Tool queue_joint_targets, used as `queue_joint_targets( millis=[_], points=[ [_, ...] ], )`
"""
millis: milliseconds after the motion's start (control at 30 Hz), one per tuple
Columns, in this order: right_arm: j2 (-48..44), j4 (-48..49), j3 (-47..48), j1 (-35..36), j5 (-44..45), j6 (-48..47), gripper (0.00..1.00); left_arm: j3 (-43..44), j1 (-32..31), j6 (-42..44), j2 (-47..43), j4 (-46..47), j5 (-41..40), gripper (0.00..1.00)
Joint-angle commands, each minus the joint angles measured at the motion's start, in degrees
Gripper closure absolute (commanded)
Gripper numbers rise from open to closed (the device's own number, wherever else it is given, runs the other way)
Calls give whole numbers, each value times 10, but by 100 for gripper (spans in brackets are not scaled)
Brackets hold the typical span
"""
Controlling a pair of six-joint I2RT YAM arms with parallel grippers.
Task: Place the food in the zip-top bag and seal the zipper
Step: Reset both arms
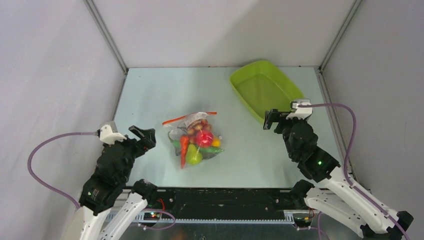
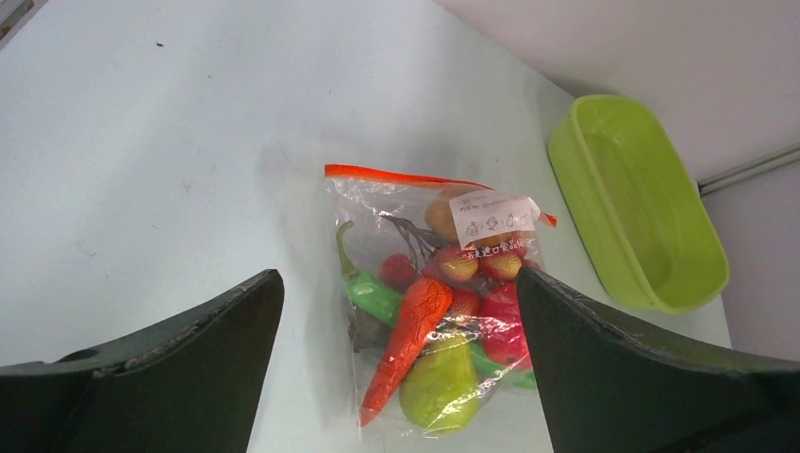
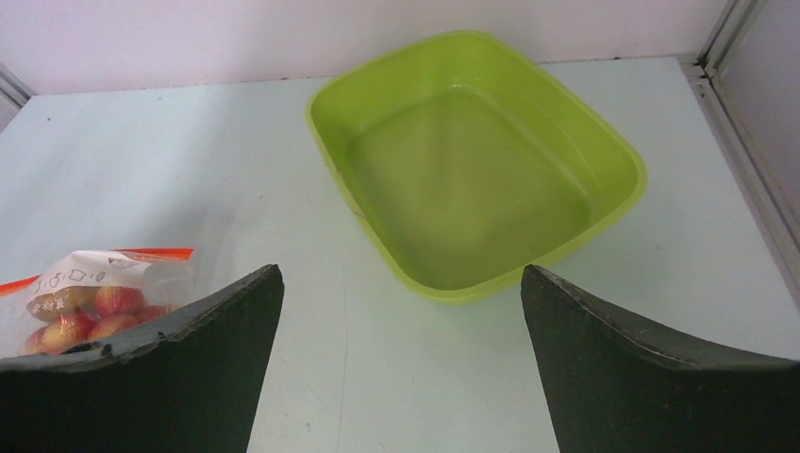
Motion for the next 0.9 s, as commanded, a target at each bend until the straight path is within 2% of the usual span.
queue_joint_targets(
  millis=[0, 167, 633, 867],
  points=[
    [-12, -6, 2, -2, 15, -22, 0, -7, 3, -10, 2, 6, -10, 0],
    [-12, -18, 2, -2, 4, -28, 0, -14, 3, -12, 5, 24, 11, 0],
    [-31, -17, -14, -11, 5, -45, 1, -19, 3, -41, -11, 4, 10, 0],
    [-32, -14, -19, -18, -7, -46, 1, -19, 3, -51, 2, 20, 51, 0]
  ],
)
